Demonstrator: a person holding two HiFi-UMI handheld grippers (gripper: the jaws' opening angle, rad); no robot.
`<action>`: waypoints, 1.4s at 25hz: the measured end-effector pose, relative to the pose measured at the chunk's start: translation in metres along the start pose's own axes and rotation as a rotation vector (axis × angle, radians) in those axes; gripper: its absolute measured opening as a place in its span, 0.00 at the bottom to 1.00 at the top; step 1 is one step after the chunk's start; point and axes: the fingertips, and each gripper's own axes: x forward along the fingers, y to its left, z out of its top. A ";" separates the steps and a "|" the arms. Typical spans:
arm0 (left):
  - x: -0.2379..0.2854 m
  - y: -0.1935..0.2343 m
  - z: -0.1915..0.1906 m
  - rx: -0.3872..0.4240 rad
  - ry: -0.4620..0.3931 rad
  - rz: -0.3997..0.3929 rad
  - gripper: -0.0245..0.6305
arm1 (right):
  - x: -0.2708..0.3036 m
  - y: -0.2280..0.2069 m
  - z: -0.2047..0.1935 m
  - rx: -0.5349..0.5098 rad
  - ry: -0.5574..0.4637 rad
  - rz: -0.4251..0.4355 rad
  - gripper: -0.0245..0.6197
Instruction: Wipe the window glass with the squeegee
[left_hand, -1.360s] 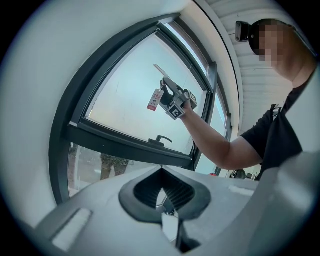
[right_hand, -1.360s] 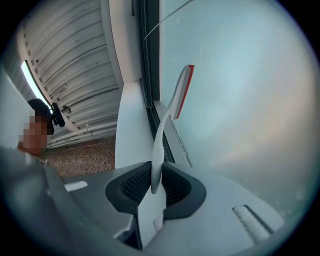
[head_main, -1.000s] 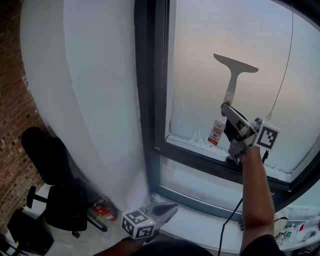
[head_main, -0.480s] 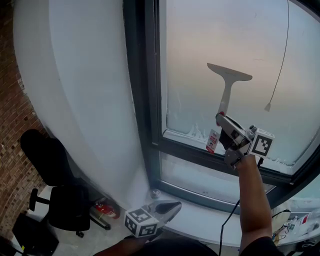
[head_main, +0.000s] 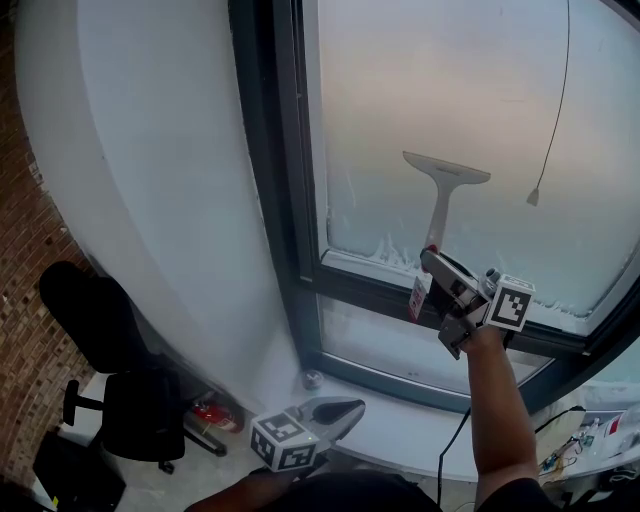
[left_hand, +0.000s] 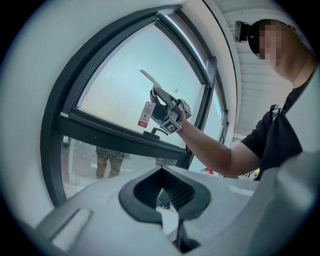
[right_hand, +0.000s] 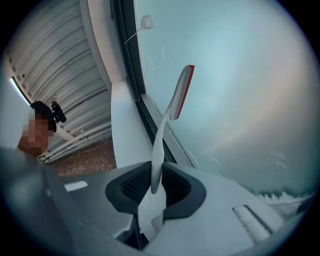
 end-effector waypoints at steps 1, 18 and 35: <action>0.000 -0.001 0.000 0.000 0.001 -0.002 0.04 | -0.002 -0.001 -0.004 0.007 -0.002 0.000 0.18; 0.002 -0.002 -0.013 -0.019 0.030 -0.022 0.04 | -0.029 -0.026 -0.065 0.110 0.016 -0.051 0.18; 0.000 0.003 -0.020 -0.043 0.033 -0.031 0.04 | -0.056 -0.055 -0.146 0.239 0.034 -0.115 0.18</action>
